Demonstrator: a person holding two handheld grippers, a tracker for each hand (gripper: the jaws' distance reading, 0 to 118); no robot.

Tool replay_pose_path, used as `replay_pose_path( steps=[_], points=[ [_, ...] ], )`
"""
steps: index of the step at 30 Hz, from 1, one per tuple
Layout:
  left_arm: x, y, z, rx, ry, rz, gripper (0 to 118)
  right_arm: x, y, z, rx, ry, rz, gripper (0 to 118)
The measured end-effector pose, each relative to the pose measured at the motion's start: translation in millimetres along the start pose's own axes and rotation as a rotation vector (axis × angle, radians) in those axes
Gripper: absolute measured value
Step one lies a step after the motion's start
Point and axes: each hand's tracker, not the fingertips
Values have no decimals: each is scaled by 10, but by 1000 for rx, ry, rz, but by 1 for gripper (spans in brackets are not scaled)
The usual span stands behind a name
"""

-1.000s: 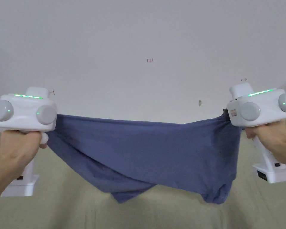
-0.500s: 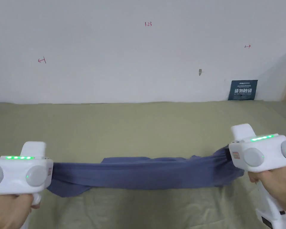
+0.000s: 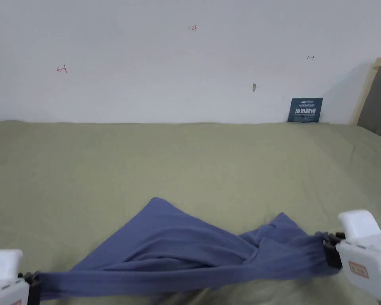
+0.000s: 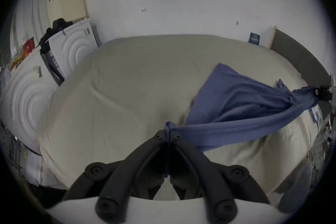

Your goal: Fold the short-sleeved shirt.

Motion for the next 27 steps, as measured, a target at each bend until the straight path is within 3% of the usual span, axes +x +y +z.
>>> replay_pose_path(
  steps=[6,13,14,15,16,17,18,19,20,22,24,25,27],
  points=[
    [-30,-732,197,-105,-20,-37,3,-106,-725,197,-126,16,-20,2],
    [-58,-850,-13,-147,-41,-7,4,-173,-985,-24,-213,11,-72,2],
    [-76,-835,-8,-143,-56,10,9,-166,-990,-23,-211,11,-79,3],
    [-89,-816,8,-138,-70,30,26,-163,-986,-17,-213,8,-89,8],
    [-112,-794,16,-139,-71,32,64,-156,-966,-5,-224,7,-113,27],
    [-124,-768,27,-139,-82,37,113,-140,-950,23,-218,3,-157,82],
    [-114,-760,55,-121,-83,44,118,-135,-941,29,-226,17,-179,118],
    [-86,-731,142,-59,-66,64,115,-135,-982,102,-192,16,-209,113],
    [-53,-690,173,-75,-75,45,112,-110,-917,123,-127,27,-190,109],
    [28,-597,207,-48,-102,66,111,-121,-899,104,-144,13,-173,115],
    [138,-524,210,-36,-132,74,97,-245,-802,203,-98,12,-171,107],
    [201,-458,213,-24,-139,78,78,-287,-773,234,-71,24,-168,90],
    [326,-379,200,-1,-156,81,0,-346,-755,262,-10,-6,-168,0]
  ],
)
